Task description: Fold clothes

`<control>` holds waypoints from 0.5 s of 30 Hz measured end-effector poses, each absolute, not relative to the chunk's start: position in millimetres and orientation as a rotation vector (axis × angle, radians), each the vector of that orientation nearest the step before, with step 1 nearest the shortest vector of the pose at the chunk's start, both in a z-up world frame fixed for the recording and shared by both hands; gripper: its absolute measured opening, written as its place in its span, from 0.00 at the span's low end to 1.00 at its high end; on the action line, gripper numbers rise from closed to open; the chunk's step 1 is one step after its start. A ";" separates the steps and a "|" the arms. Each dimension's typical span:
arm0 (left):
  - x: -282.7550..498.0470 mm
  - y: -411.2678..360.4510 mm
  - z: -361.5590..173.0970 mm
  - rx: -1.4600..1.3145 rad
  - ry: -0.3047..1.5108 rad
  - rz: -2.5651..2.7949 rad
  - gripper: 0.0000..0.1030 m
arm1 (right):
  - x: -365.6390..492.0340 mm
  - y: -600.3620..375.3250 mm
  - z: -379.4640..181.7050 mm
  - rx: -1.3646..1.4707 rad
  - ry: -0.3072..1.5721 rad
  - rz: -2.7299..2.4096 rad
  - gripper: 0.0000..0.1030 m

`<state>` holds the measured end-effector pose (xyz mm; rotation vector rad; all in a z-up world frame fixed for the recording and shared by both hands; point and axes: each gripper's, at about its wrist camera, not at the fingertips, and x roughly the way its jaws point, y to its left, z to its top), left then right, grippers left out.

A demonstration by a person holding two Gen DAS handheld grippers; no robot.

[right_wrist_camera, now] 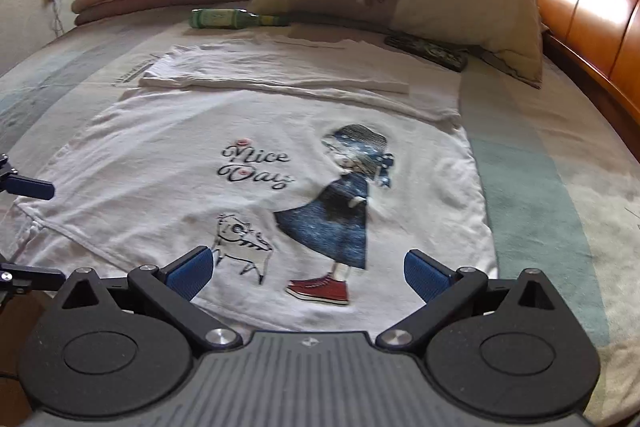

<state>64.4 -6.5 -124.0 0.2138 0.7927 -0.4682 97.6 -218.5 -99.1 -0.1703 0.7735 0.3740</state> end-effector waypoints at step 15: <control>37.0 -19.5 -120.6 0.333 0.750 -0.543 0.99 | 36.2 -190.5 -106.4 -0.604 0.732 0.585 1.00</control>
